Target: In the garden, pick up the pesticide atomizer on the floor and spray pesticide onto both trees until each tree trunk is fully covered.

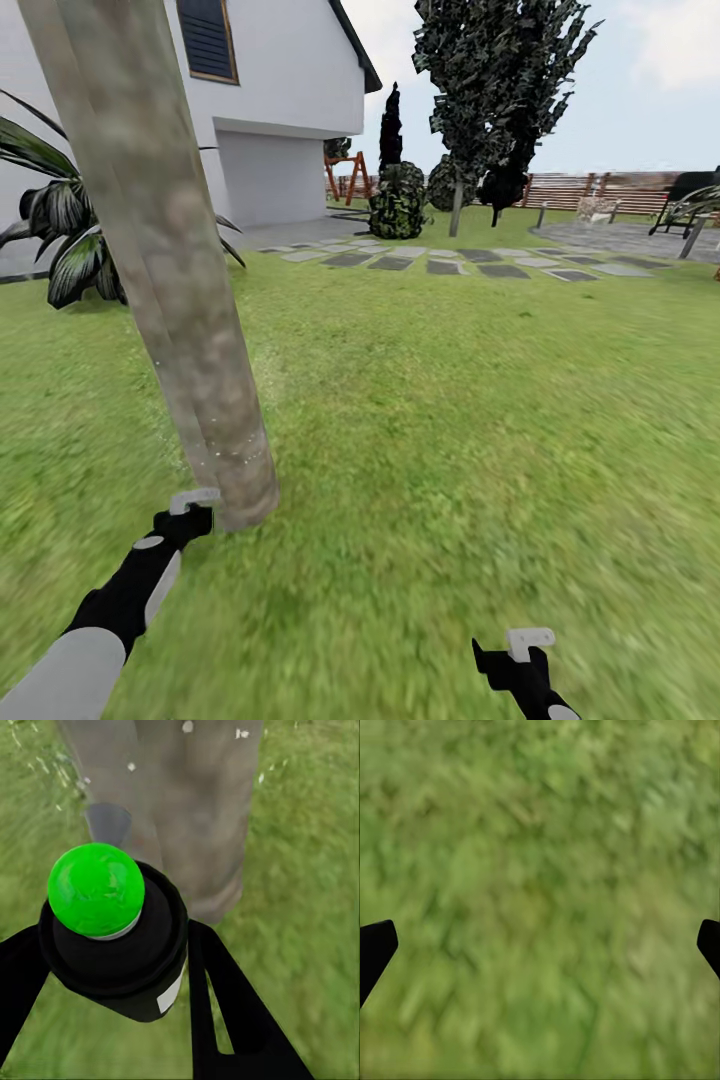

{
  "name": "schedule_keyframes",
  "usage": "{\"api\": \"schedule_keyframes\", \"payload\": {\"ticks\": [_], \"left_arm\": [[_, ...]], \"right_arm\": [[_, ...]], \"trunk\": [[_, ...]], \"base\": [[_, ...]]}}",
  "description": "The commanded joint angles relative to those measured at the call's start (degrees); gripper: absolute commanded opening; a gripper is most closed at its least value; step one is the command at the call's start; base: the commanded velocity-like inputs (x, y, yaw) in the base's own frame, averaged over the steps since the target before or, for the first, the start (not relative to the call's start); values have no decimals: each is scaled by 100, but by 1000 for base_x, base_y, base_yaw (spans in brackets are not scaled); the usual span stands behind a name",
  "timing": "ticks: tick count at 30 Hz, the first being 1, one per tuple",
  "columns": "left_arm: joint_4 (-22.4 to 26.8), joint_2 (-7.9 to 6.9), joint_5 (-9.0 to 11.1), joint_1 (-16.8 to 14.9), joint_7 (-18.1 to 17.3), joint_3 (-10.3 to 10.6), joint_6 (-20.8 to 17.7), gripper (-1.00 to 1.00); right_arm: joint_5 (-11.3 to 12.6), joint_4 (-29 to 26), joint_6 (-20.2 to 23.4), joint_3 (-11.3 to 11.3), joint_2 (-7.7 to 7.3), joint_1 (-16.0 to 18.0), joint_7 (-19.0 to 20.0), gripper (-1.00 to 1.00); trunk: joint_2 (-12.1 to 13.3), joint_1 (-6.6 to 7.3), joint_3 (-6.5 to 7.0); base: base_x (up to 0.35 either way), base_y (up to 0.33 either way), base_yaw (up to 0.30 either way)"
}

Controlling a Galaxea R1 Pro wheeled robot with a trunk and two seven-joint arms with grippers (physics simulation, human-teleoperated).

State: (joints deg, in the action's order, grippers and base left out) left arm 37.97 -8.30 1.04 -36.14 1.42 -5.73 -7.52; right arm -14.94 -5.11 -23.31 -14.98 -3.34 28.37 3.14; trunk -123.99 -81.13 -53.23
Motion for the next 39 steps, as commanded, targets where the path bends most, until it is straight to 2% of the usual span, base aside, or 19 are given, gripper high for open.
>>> {"api": "schedule_keyframes", "payload": {"ticks": [1,3,4,5,8,17,27,28,29,31,33,34,35,37,39], "left_arm": [[135,2,9,2,87,1,-160,-100],[463,0,13,4,151,2,-365,-100],[806,-15,11,5,168,-19,-469,-100],[990,-85,25,14,172,-67,-630,-100],[1056,-248,23,19,167,-229,-712,-100],[1247,-197,18,19,167,-190,-753,-100],[1415,-154,26,19,174,-195,-810,-100],[1466,-130,26,19,174,-194,-819,-100],[1649,-13,22,19,174,-194,-954,-100],[1960,101,18,19,174,-181,-1208,-100],[2292,145,-2,15,185,104,-1615,-100],[2620,162,-5,12,238,355,-1997,-100],[2861,213,2,7,325,460,-2231,-100],[3098,335,-4,1,399,516,-2397,-100],[3191,336,8,-21,416,495,-2450,-100]], "right_arm": [[0,0,1,2,0,0,1,100],[-7,1,1,4,0,-2,-4,100],[-8,-2,0,2,0,1,-10,100],[-9,-2,1,0,0,-1,-15,100],[-9,-3,-5,-2,-5,-1,-17,100],[1,1,-5,-3,-9,-3,-15,100],[0,9,0,-2,-9,0,-24,100],[0,9,0,-3,-9,1,-24,100],[0,9,-1,-3,-9,-1,-24,100],[0,10,0,-1,-9,1,-24,100],[0,10,-1,-4,-9,-1,-24,100],[0,10,1,0,-9,-1,-24,100],[0,10,0,-1,-9,-2,-24,100],[0,10,-1,-4,-9,-1,-24,100],[0,10,1,-3,-9,-1,-24,100]], "trunk": [[0,0,-1],[0,0,-1],[0,0,-1],[0,0,-1],[0,0,-1],[0,0,-1],[0,0,-1],[0,0,-1],[0,0,-1],[0,0,-1],[0,0,-1],[0,0,-1],[0,0,-1],[0,0,-1],[0,0,-1]], "base": [[0,0,3],[0,0,1],[0,0,0],[0,0,0],[0,0,0],[-39,-134,1],[-130,-262,250],[-121,-199,275],[-42,-65,137],[-15,-24,49],[-3,-4,9],[-1,-1,2],[0,0,0],[0,0,0],[0,0,0]]}}
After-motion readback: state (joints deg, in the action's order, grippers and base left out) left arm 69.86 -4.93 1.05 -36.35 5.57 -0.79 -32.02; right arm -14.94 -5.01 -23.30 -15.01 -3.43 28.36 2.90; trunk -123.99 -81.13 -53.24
